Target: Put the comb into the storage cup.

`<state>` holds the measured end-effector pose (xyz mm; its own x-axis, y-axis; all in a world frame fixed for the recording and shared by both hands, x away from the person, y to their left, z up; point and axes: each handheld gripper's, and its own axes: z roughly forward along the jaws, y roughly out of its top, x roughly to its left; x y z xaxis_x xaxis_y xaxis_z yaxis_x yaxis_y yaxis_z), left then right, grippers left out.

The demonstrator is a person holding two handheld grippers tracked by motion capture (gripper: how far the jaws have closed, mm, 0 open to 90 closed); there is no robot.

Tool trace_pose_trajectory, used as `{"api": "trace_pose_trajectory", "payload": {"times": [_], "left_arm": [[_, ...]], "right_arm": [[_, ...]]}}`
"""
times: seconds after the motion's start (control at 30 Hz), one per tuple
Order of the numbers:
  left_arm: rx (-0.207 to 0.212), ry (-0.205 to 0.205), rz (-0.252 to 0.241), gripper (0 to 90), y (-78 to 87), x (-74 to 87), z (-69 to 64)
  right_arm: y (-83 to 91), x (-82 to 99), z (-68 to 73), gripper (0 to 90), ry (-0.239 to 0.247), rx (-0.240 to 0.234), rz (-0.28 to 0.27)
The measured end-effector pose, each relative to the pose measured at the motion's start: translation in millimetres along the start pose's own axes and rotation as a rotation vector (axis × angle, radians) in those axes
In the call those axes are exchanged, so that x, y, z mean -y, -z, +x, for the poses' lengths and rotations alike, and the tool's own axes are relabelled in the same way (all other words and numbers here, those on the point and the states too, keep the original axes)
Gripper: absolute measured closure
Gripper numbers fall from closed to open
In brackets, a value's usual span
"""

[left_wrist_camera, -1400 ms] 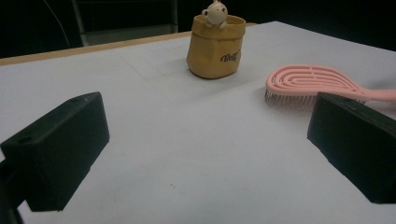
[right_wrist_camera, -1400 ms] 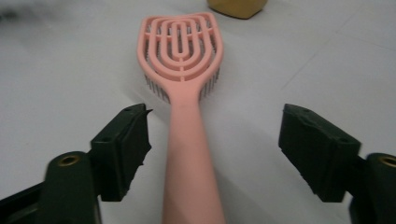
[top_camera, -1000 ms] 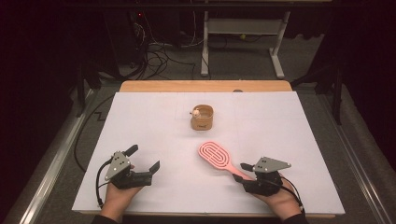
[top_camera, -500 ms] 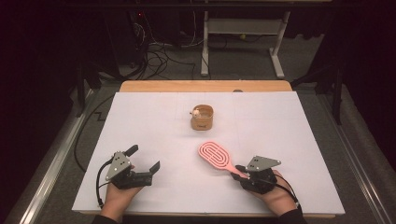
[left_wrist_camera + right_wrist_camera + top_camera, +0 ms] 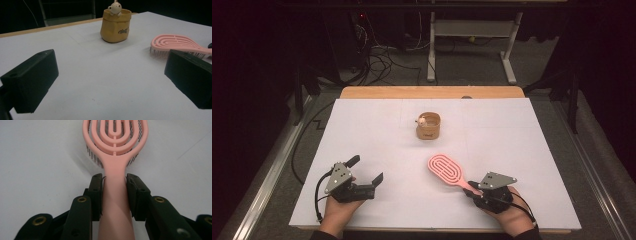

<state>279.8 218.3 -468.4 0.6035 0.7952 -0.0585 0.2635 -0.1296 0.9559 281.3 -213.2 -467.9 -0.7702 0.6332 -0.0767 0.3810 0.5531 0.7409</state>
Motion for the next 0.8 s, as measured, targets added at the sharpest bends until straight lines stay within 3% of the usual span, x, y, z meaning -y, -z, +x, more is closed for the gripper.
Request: {"api": "trace_pose_trajectory", "payload": {"times": [0.23, 0.57, 0.8], "left_arm": [[0.001, 0.003, 0.002, 0.0, -0.3, 0.0, 0.4], [0.001, 0.009, 0.003, 0.0, -0.9, 0.8, 0.8], [0.003, 0.015, 0.003, 0.0, -1.7, 0.8, 0.9]], "right_arm": [[14.9, 12.9, -4.9, 68.4, -0.024, 0.017, 0.002], [31.9, 27.6, -7.9, 68.3, -0.023, 0.037, 0.000], [33.7, 33.0, -8.1, 68.0, -0.036, 0.041, 0.000]]}}
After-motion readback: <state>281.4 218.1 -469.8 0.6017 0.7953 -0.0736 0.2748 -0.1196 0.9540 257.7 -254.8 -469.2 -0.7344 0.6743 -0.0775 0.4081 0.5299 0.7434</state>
